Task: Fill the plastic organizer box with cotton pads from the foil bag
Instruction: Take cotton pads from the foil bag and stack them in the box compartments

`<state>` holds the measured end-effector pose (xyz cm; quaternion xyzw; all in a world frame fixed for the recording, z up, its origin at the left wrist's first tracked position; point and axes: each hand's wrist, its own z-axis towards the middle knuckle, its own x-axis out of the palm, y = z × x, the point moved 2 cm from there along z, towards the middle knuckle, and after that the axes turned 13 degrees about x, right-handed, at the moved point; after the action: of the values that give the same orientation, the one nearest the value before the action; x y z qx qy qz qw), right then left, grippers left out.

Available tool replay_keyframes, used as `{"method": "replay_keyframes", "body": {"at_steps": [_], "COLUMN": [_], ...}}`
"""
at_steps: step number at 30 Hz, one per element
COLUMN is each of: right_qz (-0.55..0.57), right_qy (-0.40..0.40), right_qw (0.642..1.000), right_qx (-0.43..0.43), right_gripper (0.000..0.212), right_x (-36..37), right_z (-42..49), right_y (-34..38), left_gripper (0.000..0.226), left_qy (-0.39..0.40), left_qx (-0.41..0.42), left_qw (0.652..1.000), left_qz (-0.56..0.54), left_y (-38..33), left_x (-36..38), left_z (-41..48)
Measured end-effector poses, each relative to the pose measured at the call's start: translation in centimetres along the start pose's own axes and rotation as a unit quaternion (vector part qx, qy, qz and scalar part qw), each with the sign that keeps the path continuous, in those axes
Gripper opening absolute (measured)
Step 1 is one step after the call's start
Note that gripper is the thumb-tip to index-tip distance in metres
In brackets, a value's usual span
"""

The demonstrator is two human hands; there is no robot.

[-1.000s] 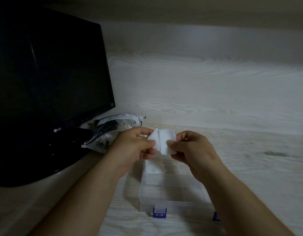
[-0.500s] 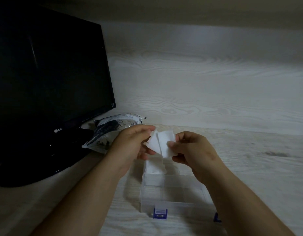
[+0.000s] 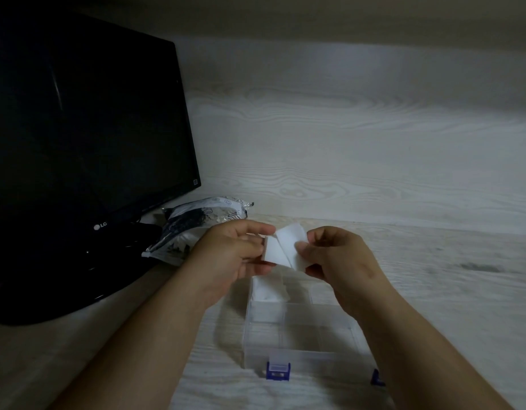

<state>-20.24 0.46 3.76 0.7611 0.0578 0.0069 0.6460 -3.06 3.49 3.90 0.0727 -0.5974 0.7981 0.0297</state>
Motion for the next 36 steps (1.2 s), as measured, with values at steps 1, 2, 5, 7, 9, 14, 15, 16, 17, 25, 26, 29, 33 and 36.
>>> {"method": "replay_keyframes", "body": {"at_steps": [1, 2, 5, 7, 9, 14, 15, 16, 17, 25, 26, 29, 33, 36], "right_qz": [0.0, 0.0, 0.001, 0.01, 0.014, 0.003, -0.001, -0.006, -0.009, -0.01, -0.011, -0.023, -0.027, -0.014], "right_qy": [-0.002, -0.006, -0.021, -0.031, -0.039, -0.044, -0.045, -0.044, -0.041, -0.007, -0.003, 0.001, -0.003, -0.032], "right_qw": [1.0, 1.0, 1.0, 0.999, 0.999, 0.999, 0.999, 0.999, 0.999, 1.0, 1.0, 1.0, 0.999, 0.999], "right_qx": [0.0, -0.001, -0.006, -0.012, -0.015, -0.023, -0.023, -0.023, -0.022, -0.018, -0.018, -0.016, -0.019, -0.024], "right_gripper": [0.005, 0.005, 0.005, 0.008, 0.009, 0.006, 0.006, 0.005, 0.004, 0.006, 0.006, 0.006, 0.007, 0.007], "right_x": [-0.03, -0.05, 0.01, 0.07, 0.11, 0.14, 0.15, 0.16, 0.17, 0.32, 0.32, 0.35, 0.36, 0.22], "right_z": [-0.02, -0.01, 0.09, 0.2, 0.28, 0.22, 0.13, 0.05, -0.04, -0.49, -0.51, -0.6, -0.64, -0.47], "right_y": [0.0, -0.03, -0.05, -0.07, -0.12, -0.07, -0.01, 0.04, 0.09, 0.2, 0.2, 0.19, 0.17, 0.25], "left_gripper": [0.033, 0.034, 0.029, 0.022, 0.021, 0.015, 0.012, 0.009, 0.008, 0.009, 0.009, 0.009, 0.006, 0.004], "left_qy": [-0.001, -0.004, -0.016, -0.019, -0.015, -0.012, -0.015, -0.016, -0.017, -0.026, -0.027, -0.03, -0.045, -0.044], "left_qx": [0.003, 0.006, 0.012, 0.012, 0.009, -0.013, -0.017, -0.018, -0.017, -0.002, -0.003, -0.004, 0.001, -0.003], "left_qw": [1.0, 1.0, 0.999, 0.999, 1.0, 1.0, 1.0, 1.0, 1.0, 0.997, 0.996, 0.995, 0.993, 0.998], "left_qz": [0.007, 0.014, 0.026, 0.023, 0.026, 0.019, 0.011, 0.005, 0.01, 0.076, 0.08, 0.1, 0.105, 0.055], "left_y": [0.0, 0.03, 0.08, 0.07, 0.1, 0.14, 0.14, 0.11, 0.13, 0.54, 0.52, 0.57, 0.59, 0.4], "left_x": [0.0, -0.02, 0.01, 0.04, 0.15, 0.23, 0.21, 0.22, 0.23, 0.25, 0.28, 0.34, 0.33, 0.73], "left_z": [0.02, 0.03, 0.05, 0.09, 0.11, 0.07, 0.08, 0.09, 0.09, 0.12, 0.12, 0.15, 0.21, 0.17]}}
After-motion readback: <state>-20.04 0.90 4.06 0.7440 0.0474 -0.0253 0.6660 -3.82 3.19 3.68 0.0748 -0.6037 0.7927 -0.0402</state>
